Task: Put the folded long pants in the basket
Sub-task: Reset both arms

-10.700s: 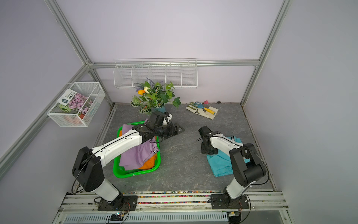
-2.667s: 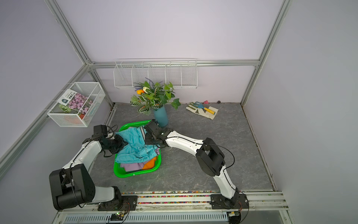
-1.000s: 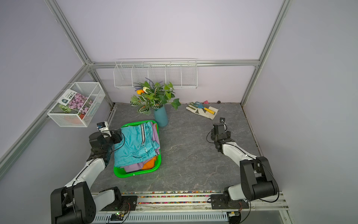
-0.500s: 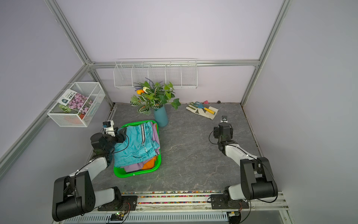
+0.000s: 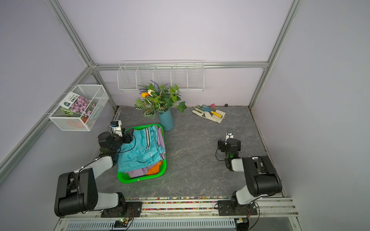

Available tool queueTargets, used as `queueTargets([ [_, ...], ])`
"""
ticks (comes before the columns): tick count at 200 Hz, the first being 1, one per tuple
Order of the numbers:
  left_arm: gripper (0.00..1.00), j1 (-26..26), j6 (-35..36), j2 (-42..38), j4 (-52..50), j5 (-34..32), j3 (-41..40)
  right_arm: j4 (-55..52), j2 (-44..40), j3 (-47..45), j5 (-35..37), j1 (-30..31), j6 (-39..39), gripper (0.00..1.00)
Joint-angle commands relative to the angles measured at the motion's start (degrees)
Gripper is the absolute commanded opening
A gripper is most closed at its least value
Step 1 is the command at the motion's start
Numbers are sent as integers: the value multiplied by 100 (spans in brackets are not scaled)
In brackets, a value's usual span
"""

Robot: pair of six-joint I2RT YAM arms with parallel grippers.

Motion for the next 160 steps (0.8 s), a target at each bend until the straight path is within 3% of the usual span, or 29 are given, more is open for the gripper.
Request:
queueTargets([
  [1,64,-21,272,-280,-580,-370,-289,213,-111,49,-128,-40,15,99],
  [21,66,-21,-65,-339,1112,-752,-1141,218,-110,42,-130,-39,17,99],
  [34,67,-22,-506,-72,1314,-1040,-1071,217,-115,44,-128,-32,16,99],
  [49,66,-185,-409,539,1958,-1086,-1086,207,-111,44,-130,-40,23,99],
  [61,66,-378,-217,1192,3063,-1290,-1236,211,-113,47,-131,-37,16,99],
  [72,66,-391,-274,794,2030,-1355,-1071,215,-116,45,-128,-40,12,99],
  [88,70,-408,-116,1086,2787,-1180,-1198,211,-110,45,-132,-39,20,99],
  [92,75,-408,-125,1064,2703,-1167,-1197,195,-116,52,-130,-40,20,99],
  [97,95,-408,-126,1006,2470,-1171,-1134,206,-113,57,-136,-40,21,99],
  [100,99,-413,-133,944,2301,-1169,-1080,208,-104,58,-132,-40,17,99],
  [160,100,-417,-137,915,2189,-1188,-1046,204,-111,48,-128,-39,15,99],
])
